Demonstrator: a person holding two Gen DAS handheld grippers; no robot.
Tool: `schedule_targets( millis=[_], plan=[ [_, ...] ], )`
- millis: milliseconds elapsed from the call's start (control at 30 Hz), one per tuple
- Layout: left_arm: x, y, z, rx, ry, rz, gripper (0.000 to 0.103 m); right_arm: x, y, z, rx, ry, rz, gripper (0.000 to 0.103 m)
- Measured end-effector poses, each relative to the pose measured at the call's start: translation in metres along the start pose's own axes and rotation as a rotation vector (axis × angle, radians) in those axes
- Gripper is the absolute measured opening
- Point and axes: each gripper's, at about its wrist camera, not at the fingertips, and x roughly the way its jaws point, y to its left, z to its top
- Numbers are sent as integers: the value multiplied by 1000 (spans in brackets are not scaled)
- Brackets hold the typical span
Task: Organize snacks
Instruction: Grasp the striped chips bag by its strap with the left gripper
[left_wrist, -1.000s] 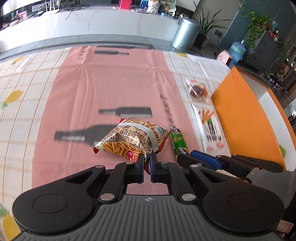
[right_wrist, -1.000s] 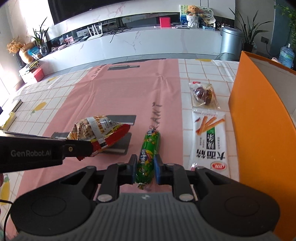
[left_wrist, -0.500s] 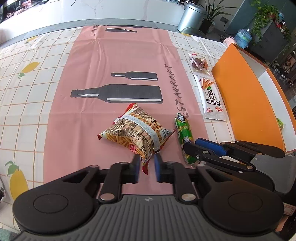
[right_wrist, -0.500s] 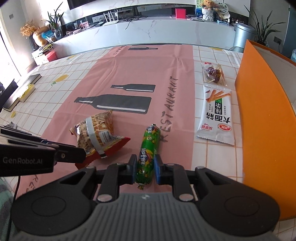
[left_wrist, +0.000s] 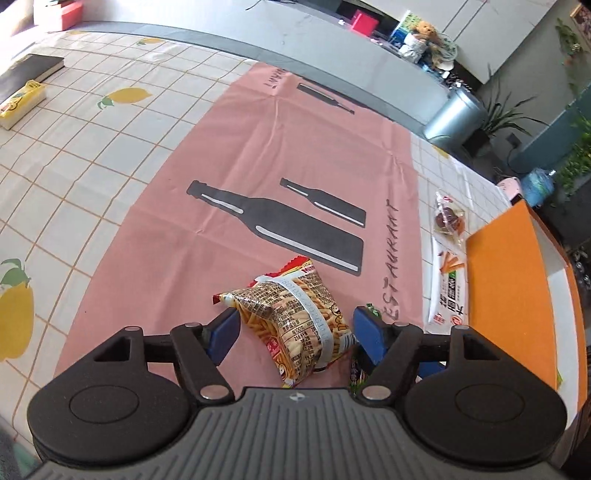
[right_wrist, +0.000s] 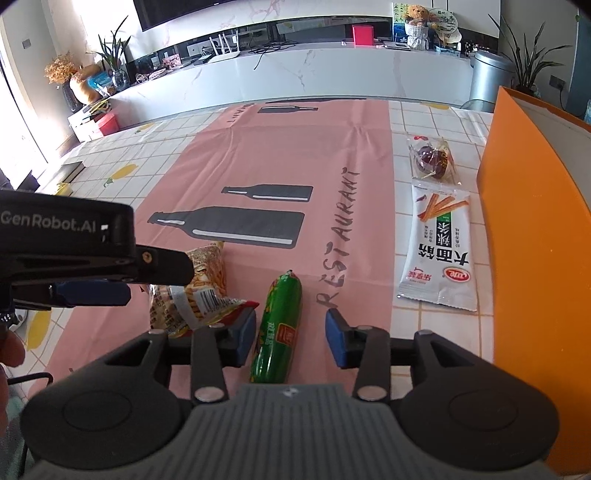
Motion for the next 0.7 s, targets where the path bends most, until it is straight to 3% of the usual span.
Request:
schedule_targets(
  millis=[533, 700],
  plan=[
    [22, -4, 7, -150, 32, 59, 83, 17, 10, 0, -14, 37, 8, 40],
    [22, 2, 9, -220, 24, 47, 83, 18, 9, 0, -5, 43, 29, 30]
  ],
)
